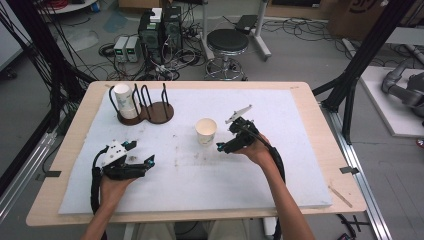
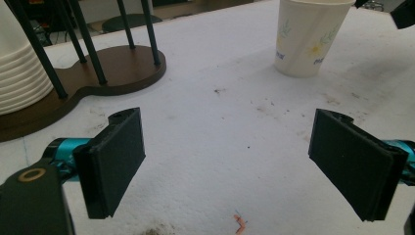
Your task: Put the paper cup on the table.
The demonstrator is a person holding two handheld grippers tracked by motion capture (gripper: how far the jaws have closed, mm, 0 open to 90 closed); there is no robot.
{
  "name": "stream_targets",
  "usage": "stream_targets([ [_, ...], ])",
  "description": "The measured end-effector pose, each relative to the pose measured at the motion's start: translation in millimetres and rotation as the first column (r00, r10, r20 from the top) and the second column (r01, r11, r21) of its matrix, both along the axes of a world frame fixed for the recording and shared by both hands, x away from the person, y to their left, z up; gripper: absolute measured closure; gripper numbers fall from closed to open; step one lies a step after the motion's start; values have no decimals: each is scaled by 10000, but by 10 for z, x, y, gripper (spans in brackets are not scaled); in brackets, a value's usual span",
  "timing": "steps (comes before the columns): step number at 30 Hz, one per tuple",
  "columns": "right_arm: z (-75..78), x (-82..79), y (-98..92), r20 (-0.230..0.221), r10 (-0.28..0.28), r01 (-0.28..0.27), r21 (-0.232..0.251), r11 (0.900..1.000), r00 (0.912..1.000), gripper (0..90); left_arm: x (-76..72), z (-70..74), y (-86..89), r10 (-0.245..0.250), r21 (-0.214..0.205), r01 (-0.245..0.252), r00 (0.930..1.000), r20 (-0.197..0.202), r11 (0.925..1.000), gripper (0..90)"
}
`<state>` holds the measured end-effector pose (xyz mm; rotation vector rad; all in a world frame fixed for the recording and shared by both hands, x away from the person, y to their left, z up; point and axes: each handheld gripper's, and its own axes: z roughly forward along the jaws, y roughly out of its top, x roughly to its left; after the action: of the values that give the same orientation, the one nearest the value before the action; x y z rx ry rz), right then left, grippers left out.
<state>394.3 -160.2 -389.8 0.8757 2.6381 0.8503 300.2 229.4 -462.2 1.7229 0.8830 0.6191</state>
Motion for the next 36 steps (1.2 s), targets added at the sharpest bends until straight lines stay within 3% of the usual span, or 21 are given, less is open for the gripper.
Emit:
stream_targets([
  [5, -19, -187, -198, 618, -63, 6, 920, 9958, 9981, 158, -7, 0, 0, -60, 0, 60, 10000, 77, 10000, 134],
  [11, -133, -454, -466, 1474, -515, 186, 2164, 9761, 9877, 158, -13, -1, -3, -43, -5, 43, 9999, 123, 10000, 133],
  [15, -258, -593, -641, 1848, -1136, 592, 2769, 9591, 9762, 159, -33, -3, 13, -31, -136, 35, 9995, 305, 9999, 133],
  [19, -371, -664, -806, 2087, -1916, 1170, 3242, 9387, 9590, 159, -45, -3, 26, -1, -218, 9, 9993, 384, 9998, 134],
  [25, -429, -667, -979, 2274, -2523, 1643, 3453, 9240, 9406, 159, -48, -3, 25, -46, -216, 54, 9993, 380, 9998, 133],
  [33, -473, -665, -1031, 2192, -2763, 1865, 3573, 9152, 9357, 159, -47, -4, 43, -152, -343, 165, 9992, 378, 9993, 133],
  [36, -502, -658, -1037, 2270, -2723, 1820, 3519, 9182, 9351, 159, -47, -3, 40, -169, -297, 180, 9992, 369, 9994, 134],
])
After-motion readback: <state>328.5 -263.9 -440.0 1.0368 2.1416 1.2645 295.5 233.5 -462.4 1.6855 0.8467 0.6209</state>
